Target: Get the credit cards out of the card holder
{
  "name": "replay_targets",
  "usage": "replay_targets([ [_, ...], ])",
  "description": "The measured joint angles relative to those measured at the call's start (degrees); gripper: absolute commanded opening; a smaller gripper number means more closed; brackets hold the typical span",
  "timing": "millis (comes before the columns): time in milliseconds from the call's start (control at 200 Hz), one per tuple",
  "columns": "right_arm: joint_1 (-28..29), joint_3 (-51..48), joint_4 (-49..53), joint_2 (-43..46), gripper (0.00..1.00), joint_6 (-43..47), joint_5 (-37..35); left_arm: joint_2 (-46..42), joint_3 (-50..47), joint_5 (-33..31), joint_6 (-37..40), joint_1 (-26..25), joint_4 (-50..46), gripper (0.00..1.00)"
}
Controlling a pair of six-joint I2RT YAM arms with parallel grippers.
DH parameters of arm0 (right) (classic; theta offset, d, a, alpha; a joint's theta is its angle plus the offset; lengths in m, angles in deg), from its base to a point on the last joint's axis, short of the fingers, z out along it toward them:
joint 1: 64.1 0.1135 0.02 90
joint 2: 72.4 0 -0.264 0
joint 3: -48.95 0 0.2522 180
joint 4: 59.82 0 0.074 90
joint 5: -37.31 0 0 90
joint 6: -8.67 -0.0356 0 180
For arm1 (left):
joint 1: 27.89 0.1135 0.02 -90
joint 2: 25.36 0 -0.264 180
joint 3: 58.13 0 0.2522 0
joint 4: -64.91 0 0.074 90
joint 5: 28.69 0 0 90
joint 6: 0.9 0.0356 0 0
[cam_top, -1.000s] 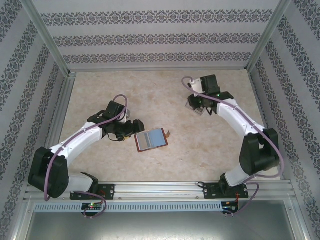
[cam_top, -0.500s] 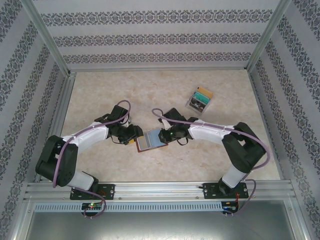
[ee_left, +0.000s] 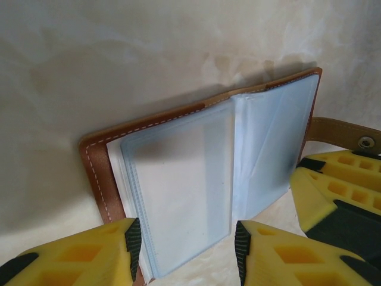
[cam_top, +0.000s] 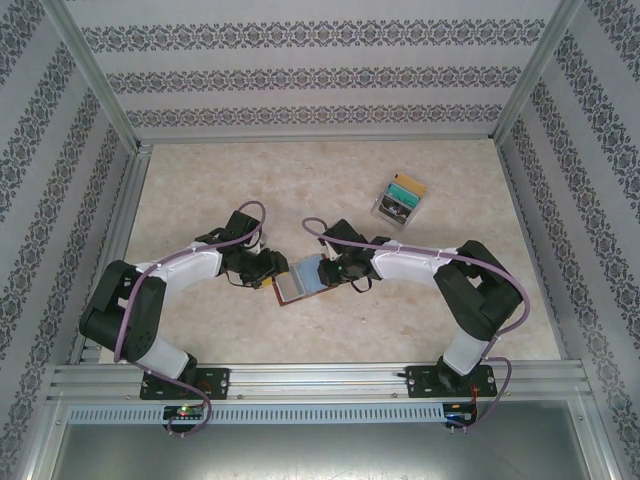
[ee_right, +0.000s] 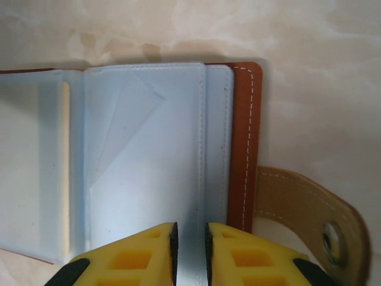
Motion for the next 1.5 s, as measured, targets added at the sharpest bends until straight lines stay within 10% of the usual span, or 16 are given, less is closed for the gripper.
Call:
replay_targets([
  [1504,2.47,-1.53,-0.46,0.87,0.27,-3.15,-1.95,-1.42,-0.74,-1.07,0.02,-1.03,0.00,0.53],
])
